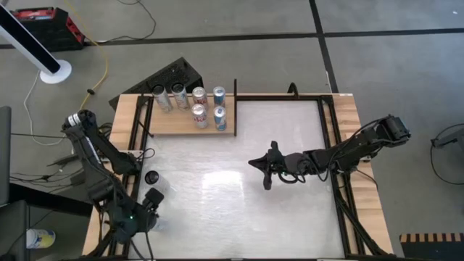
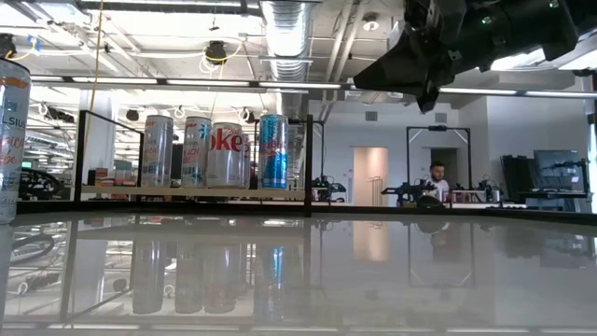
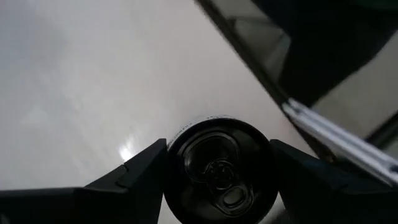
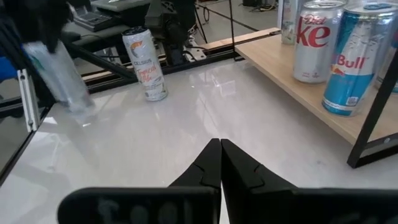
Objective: Place canned beverage on shelf
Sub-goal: Put the bottom white soda can on the shelf
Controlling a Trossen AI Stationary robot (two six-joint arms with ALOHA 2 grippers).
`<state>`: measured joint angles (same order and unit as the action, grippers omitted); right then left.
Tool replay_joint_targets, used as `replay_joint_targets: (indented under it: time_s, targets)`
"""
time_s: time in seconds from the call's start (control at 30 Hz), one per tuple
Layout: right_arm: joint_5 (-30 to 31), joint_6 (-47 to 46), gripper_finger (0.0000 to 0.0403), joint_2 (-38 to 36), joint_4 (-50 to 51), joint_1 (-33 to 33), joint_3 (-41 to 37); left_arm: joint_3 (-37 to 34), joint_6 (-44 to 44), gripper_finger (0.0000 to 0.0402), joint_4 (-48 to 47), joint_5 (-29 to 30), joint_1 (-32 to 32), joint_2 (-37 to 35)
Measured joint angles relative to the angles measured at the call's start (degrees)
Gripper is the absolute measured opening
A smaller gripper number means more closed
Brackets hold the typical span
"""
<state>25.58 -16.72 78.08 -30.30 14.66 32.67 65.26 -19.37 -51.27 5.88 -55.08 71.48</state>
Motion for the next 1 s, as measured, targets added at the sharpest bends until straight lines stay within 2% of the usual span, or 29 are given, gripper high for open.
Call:
replay_joint_targets:
  time_s: [0.13, 0.27, 0.53, 0.77, 1.0]
  targets:
    - [-0.4, 0.8, 0.0027, 0.0, 1.2, 0.0, 0.0, 4.3, 9.4, 0.0234, -1.4, 0.4, 7.0, 0.0]
    - [-0.5, 0.9, 0.0027, 0.0, 6.0, 0.0, 0.0, 8.3, 18.8, 0.0234, -1.9, -4.5, 17.2, 0.0]
    - [-1.7, 4.0, 0.0027, 0.0, 8.0, 0.0, 0.0, 15.9, 34.7, 0.0234, -14.6, -5.0, 38.6, -0.2]
    - [-2.1, 6.8, 0.0027, 0.0, 8.0, -0.7, 0.0, 16.9, 44.3, 0.0234, -20.4, -5.9, 56.2, -0.2]
    - [-5.0, 8.2, 0.0027, 0.0, 7.6, -1.7, 0.0, 16.9, 51.8, 0.0234, -22.8, -10.2, 71.2, -0.2]
